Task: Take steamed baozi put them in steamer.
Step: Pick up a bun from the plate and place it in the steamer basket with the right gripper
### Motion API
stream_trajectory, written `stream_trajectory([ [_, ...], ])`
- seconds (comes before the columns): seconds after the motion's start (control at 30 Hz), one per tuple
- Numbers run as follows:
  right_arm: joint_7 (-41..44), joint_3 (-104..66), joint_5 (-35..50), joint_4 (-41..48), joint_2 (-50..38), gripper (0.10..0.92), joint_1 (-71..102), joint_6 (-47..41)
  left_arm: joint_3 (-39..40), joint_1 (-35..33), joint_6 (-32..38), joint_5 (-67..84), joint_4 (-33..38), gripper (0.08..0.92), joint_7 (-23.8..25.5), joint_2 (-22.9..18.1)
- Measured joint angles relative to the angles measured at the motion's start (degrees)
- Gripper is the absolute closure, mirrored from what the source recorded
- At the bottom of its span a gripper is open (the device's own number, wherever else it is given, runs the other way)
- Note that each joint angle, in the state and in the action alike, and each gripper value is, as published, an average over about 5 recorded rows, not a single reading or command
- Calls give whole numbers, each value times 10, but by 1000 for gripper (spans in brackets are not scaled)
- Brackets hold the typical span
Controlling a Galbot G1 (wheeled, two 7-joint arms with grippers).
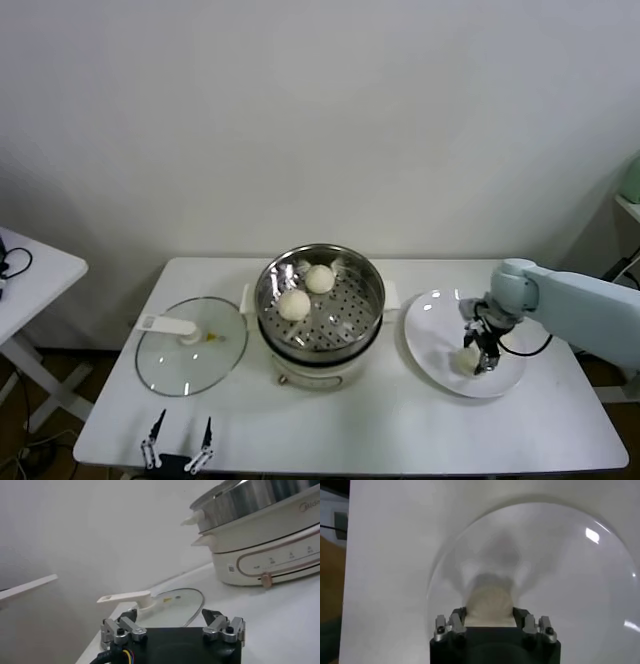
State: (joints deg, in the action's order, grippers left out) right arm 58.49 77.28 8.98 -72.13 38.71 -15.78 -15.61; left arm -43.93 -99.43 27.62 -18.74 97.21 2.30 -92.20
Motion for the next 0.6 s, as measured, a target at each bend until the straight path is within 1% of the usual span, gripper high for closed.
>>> stream_trajectory([
  [0.23, 10, 28, 11, -29, -2, 408, -53, 16, 0, -1, 0, -4, 3, 177, 0, 0],
  [0.6, 43, 102, 41, -94, 29, 411, -246, 90, 0, -2, 1, -10, 1, 177, -4, 0],
])
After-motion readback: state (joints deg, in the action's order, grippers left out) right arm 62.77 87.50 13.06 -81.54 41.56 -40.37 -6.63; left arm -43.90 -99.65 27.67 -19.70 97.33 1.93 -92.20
